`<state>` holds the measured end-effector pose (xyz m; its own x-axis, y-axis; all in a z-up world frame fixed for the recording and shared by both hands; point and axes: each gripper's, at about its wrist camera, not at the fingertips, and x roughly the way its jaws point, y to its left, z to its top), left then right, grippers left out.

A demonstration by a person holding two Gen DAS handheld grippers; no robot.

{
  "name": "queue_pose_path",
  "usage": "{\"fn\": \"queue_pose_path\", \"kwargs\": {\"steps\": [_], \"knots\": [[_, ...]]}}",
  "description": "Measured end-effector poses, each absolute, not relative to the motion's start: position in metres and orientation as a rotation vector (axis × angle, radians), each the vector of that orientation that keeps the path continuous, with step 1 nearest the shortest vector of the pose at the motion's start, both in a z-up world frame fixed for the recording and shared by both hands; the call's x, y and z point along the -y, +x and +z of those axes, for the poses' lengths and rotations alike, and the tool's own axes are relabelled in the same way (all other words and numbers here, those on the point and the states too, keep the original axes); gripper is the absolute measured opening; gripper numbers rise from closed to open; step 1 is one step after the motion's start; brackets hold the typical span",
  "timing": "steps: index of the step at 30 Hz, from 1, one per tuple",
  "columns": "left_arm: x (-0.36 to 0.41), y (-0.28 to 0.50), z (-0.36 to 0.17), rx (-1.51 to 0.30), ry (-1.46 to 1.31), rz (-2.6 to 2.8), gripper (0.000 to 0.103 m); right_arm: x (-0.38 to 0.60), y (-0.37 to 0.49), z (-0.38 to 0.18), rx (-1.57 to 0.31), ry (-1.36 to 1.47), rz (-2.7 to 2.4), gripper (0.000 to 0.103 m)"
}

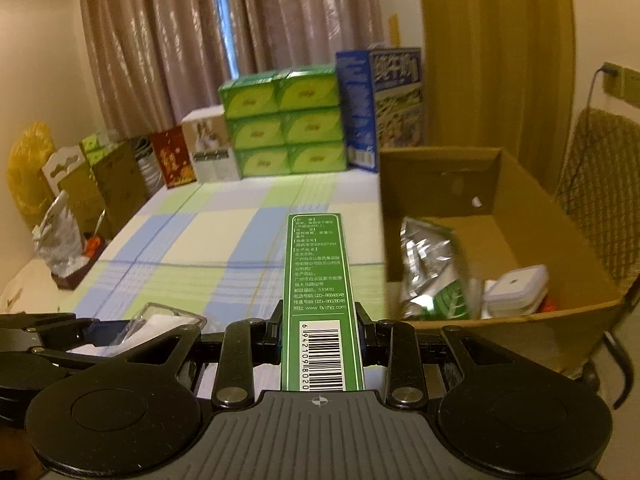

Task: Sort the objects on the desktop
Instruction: 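Carry the tray and green box with both grippers over the cardboard box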

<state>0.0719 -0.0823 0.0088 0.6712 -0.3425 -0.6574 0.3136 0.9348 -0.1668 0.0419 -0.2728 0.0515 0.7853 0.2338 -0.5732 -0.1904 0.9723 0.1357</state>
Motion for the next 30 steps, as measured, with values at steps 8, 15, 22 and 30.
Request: {"fn": "queue_pose_path", "kwargs": {"steps": [8, 15, 22, 30], "knots": [[0.114, 0.061, 0.034, -0.714, -0.021, -0.433, 0.064, 0.315, 0.027, 0.072, -0.583, 0.103, 0.146, 0.028], [0.140, 0.060, 0.051, -0.686, -0.011, -0.485, 0.064, 0.347, 0.019, 0.082, -0.556, 0.119, 0.081, 0.028], [0.170, 0.059, 0.058, -0.679, 0.013, -0.532, 0.064, 0.375, 0.016, 0.084, -0.548, 0.133, 0.042, 0.028], [0.197, 0.064, 0.059, -0.682, 0.039, -0.575, 0.064, 0.400, 0.018, 0.083, -0.542, 0.148, 0.013, 0.028]]}}
